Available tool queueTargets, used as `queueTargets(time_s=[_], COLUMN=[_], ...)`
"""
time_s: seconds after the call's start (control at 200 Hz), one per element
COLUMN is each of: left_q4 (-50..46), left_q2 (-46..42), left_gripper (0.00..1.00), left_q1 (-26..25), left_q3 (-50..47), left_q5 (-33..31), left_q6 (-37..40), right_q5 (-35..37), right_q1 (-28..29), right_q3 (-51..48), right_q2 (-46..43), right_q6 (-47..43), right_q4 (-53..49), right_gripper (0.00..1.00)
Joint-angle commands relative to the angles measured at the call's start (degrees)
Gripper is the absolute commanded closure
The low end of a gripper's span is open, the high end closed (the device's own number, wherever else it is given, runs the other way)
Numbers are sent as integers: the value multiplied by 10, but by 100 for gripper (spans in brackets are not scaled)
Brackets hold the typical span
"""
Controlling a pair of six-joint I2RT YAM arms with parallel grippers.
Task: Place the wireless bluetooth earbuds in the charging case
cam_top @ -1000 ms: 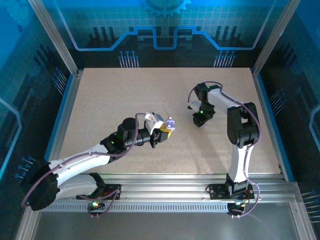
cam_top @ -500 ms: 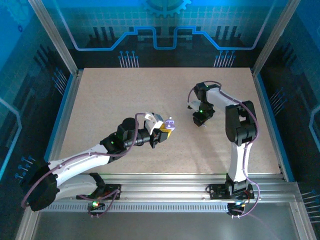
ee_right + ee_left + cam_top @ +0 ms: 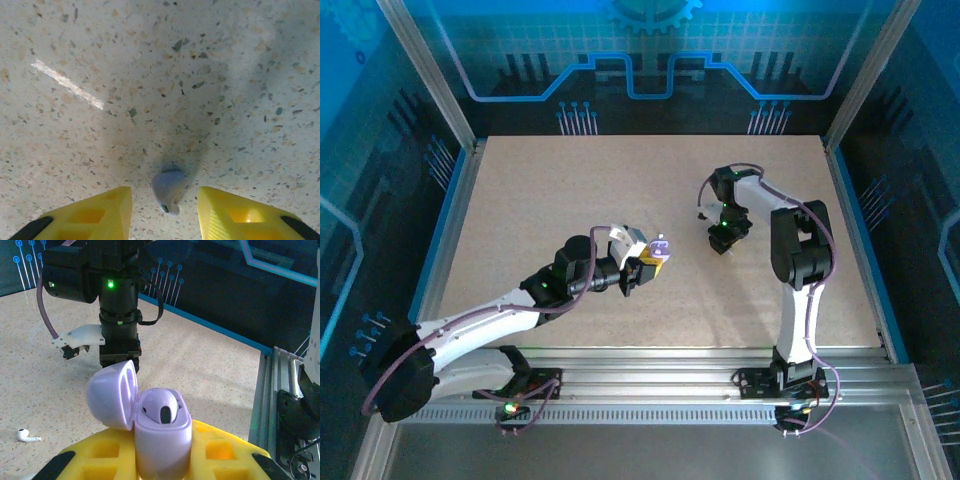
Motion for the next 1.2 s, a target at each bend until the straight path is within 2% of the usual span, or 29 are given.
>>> queueTargets(time_s=[0.0,0.185,0.595,0.86,1.196], left_q4=[7,6,5,13,47], left_q2=[0,1,3,18,62], left_gripper=[80,80,80,80,80], left_q1=[-3,-3,-4,-4,-5], left_q3=[23,23,24,23,26], left_q5=[-1,0,1,5,27], left_q6=[7,7,7,8,-3], right_q5=[1,1,-2,-18,-75], right_q1=[-9,-10,-12,-13,-13], right_q3=[13,14,17,-21,-104], right_q2=[16,25,28,-40,-160], right_q6=[-24,-24,-15,8,70], right_q4=[-25,-24,-16,16,60], right_gripper=[61,62,73,75,78])
